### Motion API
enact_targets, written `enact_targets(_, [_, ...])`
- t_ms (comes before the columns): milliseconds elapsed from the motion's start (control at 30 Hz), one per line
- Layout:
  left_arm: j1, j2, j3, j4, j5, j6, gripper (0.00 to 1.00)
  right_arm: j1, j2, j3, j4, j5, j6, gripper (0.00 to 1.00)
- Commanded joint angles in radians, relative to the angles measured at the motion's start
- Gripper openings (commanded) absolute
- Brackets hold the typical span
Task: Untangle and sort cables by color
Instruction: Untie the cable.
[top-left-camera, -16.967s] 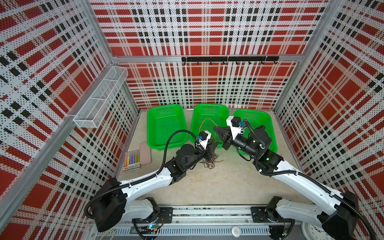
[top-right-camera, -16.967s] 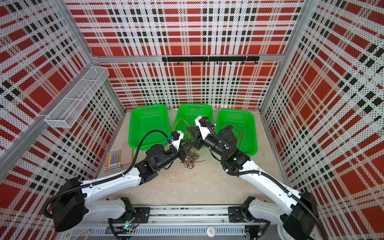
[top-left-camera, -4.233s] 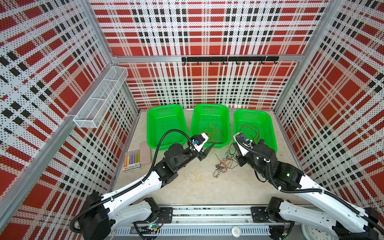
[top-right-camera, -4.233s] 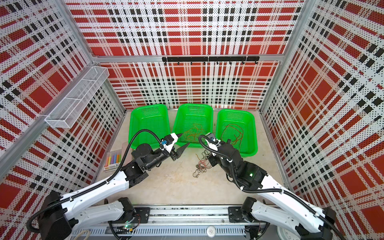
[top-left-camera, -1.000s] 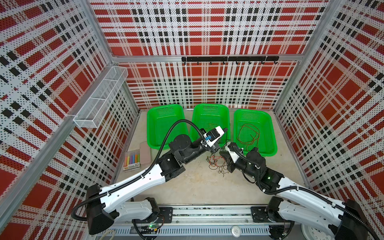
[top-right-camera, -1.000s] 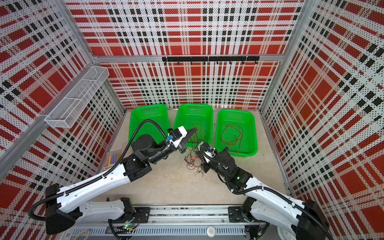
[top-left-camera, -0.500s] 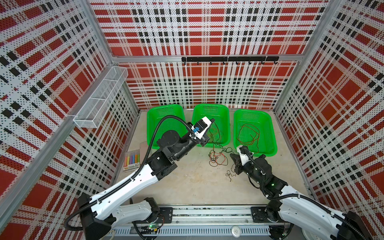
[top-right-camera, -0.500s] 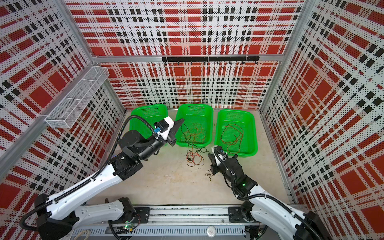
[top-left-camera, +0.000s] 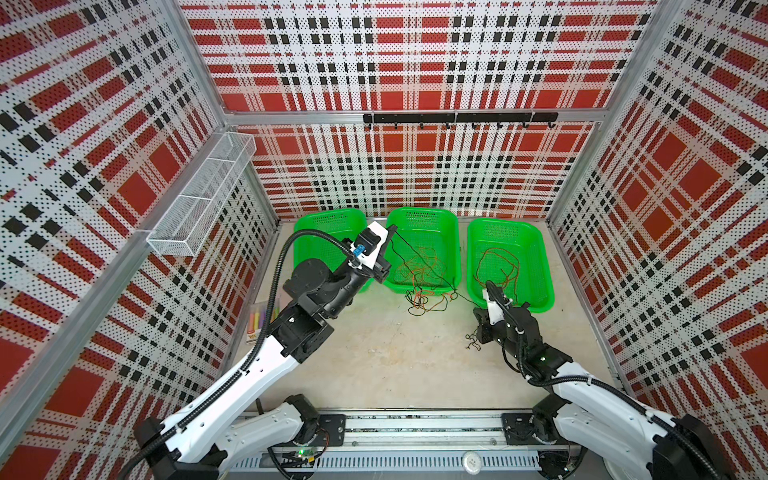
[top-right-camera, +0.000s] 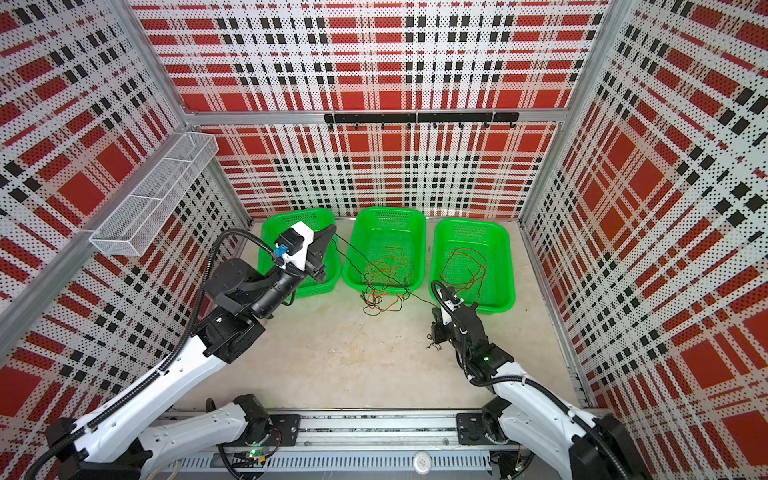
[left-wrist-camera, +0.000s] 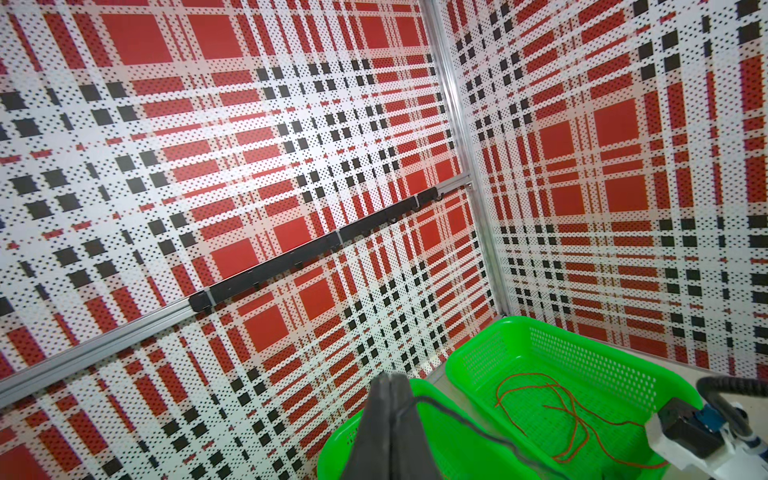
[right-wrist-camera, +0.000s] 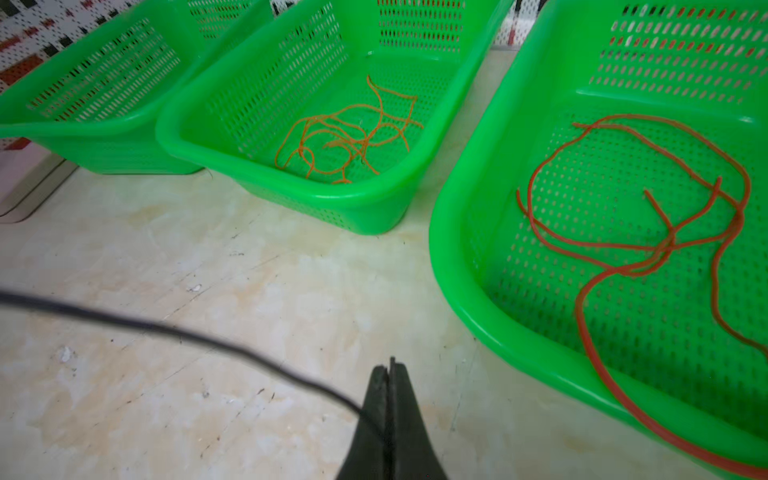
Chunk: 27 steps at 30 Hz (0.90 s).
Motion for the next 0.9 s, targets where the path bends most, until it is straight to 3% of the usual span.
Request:
enact_targets(0, [0.036, -0.043, 0.003, 0.001, 0.002, -0.015, 0.00, -0.006, 0.041, 0.030, -0.043, 0.025, 0.061, 0.00])
enact_targets(400, [0.178, -0.090, -0.019, 0.019, 0.093, -0.075, 0.00, -0.008, 0.079, 0.003, -0.099, 0.201, 0.182, 0.00])
enact_targets(567, [0.206, -0.096, -0.012, 0.027, 0.127, -0.092, 0.00, -0.007, 0.146, 0.032, -0.113, 0.204, 0.187, 0.00])
enact_targets(633, [0.208, -0.090, -0.009, 0.024, 0.168, -0.100, 0.00, -0.008, 0.156, 0.049, -0.102, 0.147, 0.150, 0.01])
enact_targets(733, [0.188, -0.056, -0.009, 0.022, 0.261, -0.143, 0.00, 0.006, 0.129, 0.044, -0.018, 0.021, 0.046, 0.26])
enact_targets(867, [0.056, -0.013, -0.028, 0.015, 0.216, -0.113, 0.00, 0.037, 0.063, 0.053, 0.033, -0.046, -0.038, 0.42])
